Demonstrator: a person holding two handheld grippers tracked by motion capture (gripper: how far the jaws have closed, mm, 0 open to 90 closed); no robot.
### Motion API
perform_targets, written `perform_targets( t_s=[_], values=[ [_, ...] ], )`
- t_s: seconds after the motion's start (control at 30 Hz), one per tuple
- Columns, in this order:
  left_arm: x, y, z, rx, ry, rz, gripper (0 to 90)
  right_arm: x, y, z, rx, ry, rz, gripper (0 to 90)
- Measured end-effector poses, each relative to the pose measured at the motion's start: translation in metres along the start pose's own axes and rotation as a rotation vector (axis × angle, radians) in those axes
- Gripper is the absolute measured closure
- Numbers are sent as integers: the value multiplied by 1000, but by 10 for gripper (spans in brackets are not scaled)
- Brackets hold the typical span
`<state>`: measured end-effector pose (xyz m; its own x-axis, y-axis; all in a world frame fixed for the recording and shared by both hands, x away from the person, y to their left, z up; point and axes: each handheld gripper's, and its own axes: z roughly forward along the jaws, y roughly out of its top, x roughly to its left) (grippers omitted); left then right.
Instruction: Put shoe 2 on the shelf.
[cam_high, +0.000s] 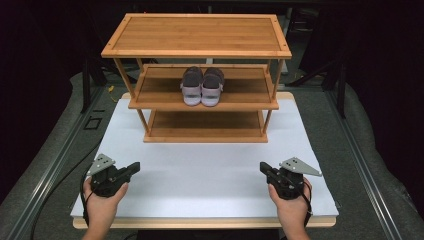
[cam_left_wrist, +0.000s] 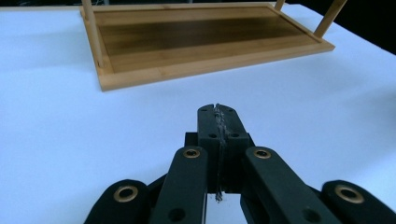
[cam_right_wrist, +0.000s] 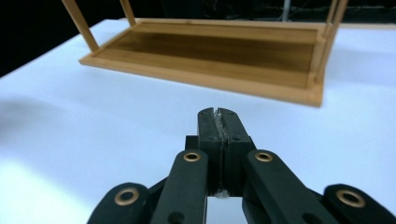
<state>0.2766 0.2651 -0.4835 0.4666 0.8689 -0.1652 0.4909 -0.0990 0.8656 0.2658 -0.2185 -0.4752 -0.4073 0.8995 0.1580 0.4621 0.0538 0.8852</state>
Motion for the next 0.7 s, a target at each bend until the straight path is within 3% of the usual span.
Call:
perform_targets(
  t_s=[0.17,0.2,0.33,0.7],
  values=[
    [1,-6,5,11,-3,9,894,-5,-14,6,23,-14,-9,895],
    [3,-8,9,35,-24,17,896,-6,-16,7,39,-12,-11,895],
    [2,-15,18,72,-44,26,896,-6,-22,16,67,-28,-50,893],
    [-6,-31,43,168,-53,74,893,-1,-34,40,175,-8,-107,877]
  ],
)
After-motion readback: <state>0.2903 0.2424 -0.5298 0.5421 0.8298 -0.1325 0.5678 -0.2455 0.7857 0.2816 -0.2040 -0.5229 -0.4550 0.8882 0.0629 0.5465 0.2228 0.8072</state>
